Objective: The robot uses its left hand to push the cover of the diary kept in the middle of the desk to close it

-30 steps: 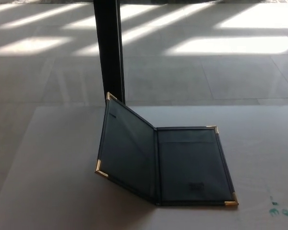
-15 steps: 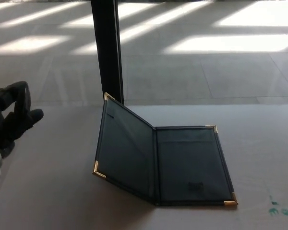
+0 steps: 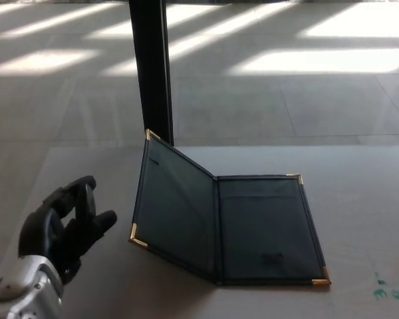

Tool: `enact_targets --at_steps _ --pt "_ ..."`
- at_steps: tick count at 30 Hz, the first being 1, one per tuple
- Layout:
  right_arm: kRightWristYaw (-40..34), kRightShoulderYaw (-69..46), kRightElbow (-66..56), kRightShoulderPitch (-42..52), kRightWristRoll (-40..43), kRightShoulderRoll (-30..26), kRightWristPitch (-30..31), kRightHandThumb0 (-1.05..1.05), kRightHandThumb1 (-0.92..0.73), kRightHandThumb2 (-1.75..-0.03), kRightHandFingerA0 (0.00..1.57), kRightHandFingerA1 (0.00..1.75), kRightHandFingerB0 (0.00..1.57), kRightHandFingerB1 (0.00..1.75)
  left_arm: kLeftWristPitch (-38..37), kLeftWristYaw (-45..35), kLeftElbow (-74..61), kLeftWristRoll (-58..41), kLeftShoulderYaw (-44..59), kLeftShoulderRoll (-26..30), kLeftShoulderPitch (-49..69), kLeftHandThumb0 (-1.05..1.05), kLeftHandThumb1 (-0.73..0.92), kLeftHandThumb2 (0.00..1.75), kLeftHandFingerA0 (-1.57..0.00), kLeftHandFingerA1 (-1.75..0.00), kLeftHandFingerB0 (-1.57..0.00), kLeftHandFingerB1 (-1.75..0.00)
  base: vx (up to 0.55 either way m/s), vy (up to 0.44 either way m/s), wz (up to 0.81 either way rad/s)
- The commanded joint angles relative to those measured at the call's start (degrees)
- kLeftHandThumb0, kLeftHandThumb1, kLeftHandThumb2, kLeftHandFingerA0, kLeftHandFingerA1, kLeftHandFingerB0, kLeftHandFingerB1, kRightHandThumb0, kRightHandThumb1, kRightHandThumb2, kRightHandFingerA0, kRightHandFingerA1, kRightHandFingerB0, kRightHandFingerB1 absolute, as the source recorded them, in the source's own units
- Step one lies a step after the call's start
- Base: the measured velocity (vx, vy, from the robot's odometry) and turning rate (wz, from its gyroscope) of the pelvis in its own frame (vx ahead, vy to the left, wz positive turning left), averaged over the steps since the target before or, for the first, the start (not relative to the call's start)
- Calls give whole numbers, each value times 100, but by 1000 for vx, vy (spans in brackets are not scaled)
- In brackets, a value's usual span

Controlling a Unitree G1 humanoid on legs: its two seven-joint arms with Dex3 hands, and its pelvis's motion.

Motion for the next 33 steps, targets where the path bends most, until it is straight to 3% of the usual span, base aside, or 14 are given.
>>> enact_targets --at_steps 1,2,3,8,12,13,16,17,19,20,21,22,31,33 --pt "-81 -23 -73 1 91 -109 121 -96 -86 -66 61 84 54 71 377 402 -669 -152 -443 -789 411 -67 76 114 -34 -61 -17 -50 0 0 0" --pt "-93 -12 -120 6 88 -104 141 -96 -86 -66 61 84 54 71 398 430 -749 -160 -487 -905 458 -67 76 114 -34 -61 -17 -50 0 0 0" --pt "-83 8 -141 5 73 -106 130 -96 -86 -66 62 85 53 73 332 306 -840 -151 -673 -987 552 -74 92 73 -30 -52 -23 -42 0 0 0" --pt "-101 15 17 -116 44 -153 105 -98 -85 -65 64 83 54 71 245 385 -1100 -186 -1048 -1278 715 -72 92 73 -35 -49 -26 -39 0 0 0" --pt "-132 14 71 -145 34 -157 117 -97 -85 -65 65 80 55 69 209 454 -1244 -297 -1245 -1374 915 -72 92 74 -29 -50 -21 -39 0 0 0" --pt "-129 35 54 -127 6 -153 101 -98 -85 -66 67 82 56 70 230 504 -1247 -327 -1292 -1410 1011 -77 87 81 -31 -51 -22 -42 0 0 0" --pt "-176 37 45 -133 2 -147 119 -98 -85 -66 67 80 57 69 206 584 -1227 -419 -1327 -1409 1041 -72 92 76 -35 -50 -27 -39 0 0 0" --pt "-162 26 21 -126 37 -136 151 -97 -84 -66 68 81 56 70 124 611 -1198 -455 -1339 -1481 978 -71 78 107 -27 -55 -21 -50 0 0 0" --pt "-177 1 2 -152 66 -162 181 -97 -84 -66 68 81 56 70 59 641 -1107 -497 -1344 -1515 861 -71 78 107 -27 -55 -21 -50 0 0 0" --pt "-151 21 -30 -123 48 -152 150 -96 -85 -66 68 80 55 69 105 811 -1137 -454 -1397 -1604 570 -61 74 115 -35 -60 -15 -49 0 0 0" --pt "-188 -1 -94 -128 91 -138 232 -96 -85 -65 67 80 55 69 -1 800 -1088 -398 -1462 -1599 425 -61 74 115 -35 -60 -16 -49 0 0 0" --pt "-247 13 -96 -124 49 -147 252 -96 -84 -66 68 80 57 69 -105 913 -975 -309 -1542 -1712 50 -68 92 72 -40 -47 -33 -39 0 0 0" --pt "-196 119 -139 -92 -13 -120 160 -98 -85 -67 67 82 56 71 -153 1128 -53 -124 -1897 -2057 -1386 -69 92 71 -41 -46 -32 -39 0 0 0" --pt "-154 169 -105 -107 -29 -139 155 -97 -84 -66 63 83 56 70 -315 1047 474 84 -2045 -2204 -1949 -65 92 74 -33 -43 -27 -38 0 0 0"
